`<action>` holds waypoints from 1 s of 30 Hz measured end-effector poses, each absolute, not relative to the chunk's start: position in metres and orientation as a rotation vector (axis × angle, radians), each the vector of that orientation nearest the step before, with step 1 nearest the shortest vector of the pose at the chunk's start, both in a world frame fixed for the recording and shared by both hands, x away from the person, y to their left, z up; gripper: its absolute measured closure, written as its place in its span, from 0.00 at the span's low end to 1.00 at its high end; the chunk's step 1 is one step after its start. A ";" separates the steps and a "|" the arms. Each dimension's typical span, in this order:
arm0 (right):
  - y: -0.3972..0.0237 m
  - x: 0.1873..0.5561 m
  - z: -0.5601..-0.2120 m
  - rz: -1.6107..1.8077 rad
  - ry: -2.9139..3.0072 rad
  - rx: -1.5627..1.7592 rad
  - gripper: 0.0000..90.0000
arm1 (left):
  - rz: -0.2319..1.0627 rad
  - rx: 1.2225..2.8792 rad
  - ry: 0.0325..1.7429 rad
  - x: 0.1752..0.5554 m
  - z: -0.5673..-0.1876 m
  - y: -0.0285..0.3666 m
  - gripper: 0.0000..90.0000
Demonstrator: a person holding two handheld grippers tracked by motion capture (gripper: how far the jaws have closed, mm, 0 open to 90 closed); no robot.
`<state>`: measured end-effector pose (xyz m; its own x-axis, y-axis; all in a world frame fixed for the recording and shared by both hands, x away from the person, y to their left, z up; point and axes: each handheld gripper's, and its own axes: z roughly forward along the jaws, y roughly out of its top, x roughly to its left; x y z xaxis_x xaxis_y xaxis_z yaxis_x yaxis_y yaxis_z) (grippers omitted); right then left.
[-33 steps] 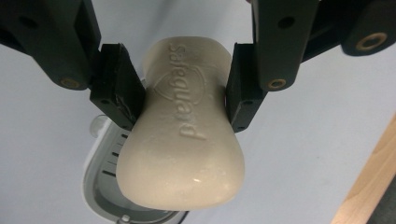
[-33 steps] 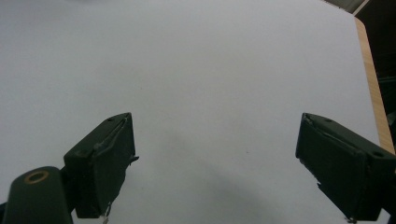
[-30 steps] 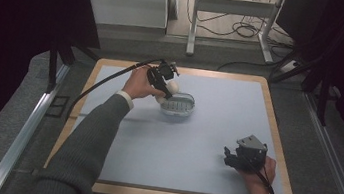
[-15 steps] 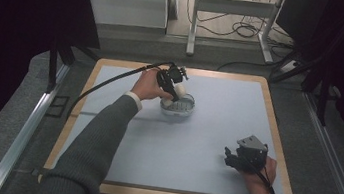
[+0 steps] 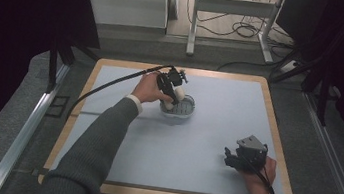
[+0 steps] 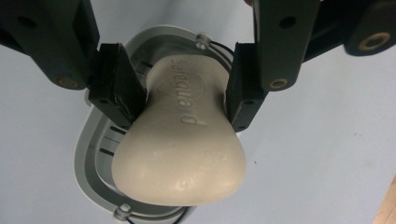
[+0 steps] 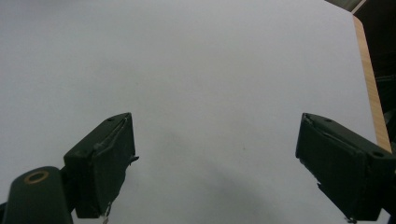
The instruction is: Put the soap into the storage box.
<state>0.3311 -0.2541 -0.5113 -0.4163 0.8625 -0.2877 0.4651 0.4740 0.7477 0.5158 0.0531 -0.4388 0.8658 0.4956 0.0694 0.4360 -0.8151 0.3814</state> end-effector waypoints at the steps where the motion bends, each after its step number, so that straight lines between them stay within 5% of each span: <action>1: -0.254 0.331 -0.512 0.763 2.056 1.097 0.13 | 0.235 2.672 0.694 0.515 -0.438 0.053 0.53; 30: -0.259 0.329 -0.515 0.763 2.054 1.117 0.13 | 0.269 2.509 0.730 0.486 -0.416 0.092 0.40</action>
